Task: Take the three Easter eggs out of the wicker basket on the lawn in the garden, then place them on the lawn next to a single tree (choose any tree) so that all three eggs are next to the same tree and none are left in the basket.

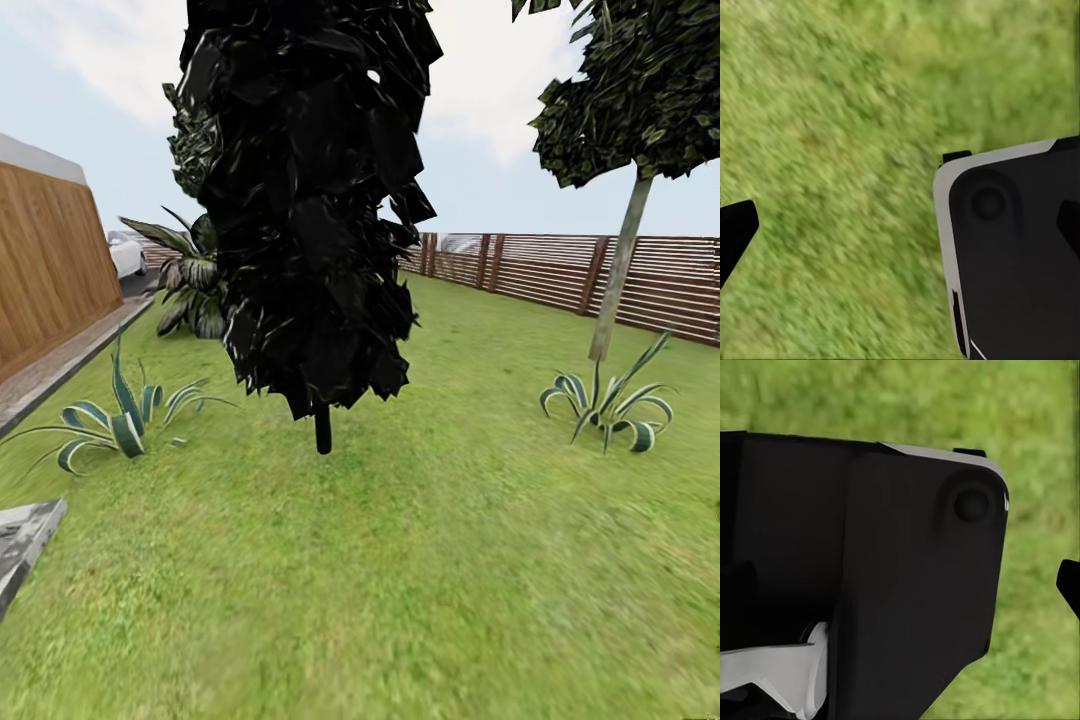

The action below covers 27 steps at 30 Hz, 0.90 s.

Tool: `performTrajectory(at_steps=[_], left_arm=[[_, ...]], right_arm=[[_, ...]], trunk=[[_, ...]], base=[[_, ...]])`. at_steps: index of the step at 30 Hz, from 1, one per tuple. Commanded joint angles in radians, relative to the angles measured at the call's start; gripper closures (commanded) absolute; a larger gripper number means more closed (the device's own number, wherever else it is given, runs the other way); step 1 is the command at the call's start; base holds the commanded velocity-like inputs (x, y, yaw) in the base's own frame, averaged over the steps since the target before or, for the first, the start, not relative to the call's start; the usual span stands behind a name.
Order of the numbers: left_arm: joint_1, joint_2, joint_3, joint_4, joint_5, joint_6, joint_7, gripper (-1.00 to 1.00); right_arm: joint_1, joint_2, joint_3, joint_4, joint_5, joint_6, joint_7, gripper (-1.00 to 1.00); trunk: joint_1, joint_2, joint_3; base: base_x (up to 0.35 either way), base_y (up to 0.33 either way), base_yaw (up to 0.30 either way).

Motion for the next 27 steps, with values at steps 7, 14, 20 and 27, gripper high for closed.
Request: performTrajectory(at_steps=[7,14,20,27], left_arm=[[-0.001,0.000,-0.008,0.000,0.000,-0.004,0.001,-1.00],[-0.001,0.000,-0.011,0.000,0.000,-0.004,0.001,-1.00],[-0.001,0.000,-0.011,0.000,0.000,-0.004,0.001,-1.00],[-0.001,0.000,-0.011,0.000,0.000,-0.004,0.001,-1.00]], right_arm=[[0.000,0.000,0.006,-0.001,0.000,-0.001,0.000,-1.00],[0.000,0.000,0.005,-0.001,0.000,-0.001,0.000,-1.00],[0.000,-0.001,0.005,-0.001,0.000,-0.001,0.000,-1.00],[0.000,-0.001,0.005,-0.001,0.000,-0.001,0.000,-1.00]], trunk=[[0.001,-0.001,0.001],[0.001,-0.001,0.004],[0.001,-0.001,0.008],[0.001,-0.001,0.012]], base=[[0.336,0.000,-0.269],[0.336,0.000,-0.269],[0.336,0.000,-0.269],[0.337,0.000,-0.268]])
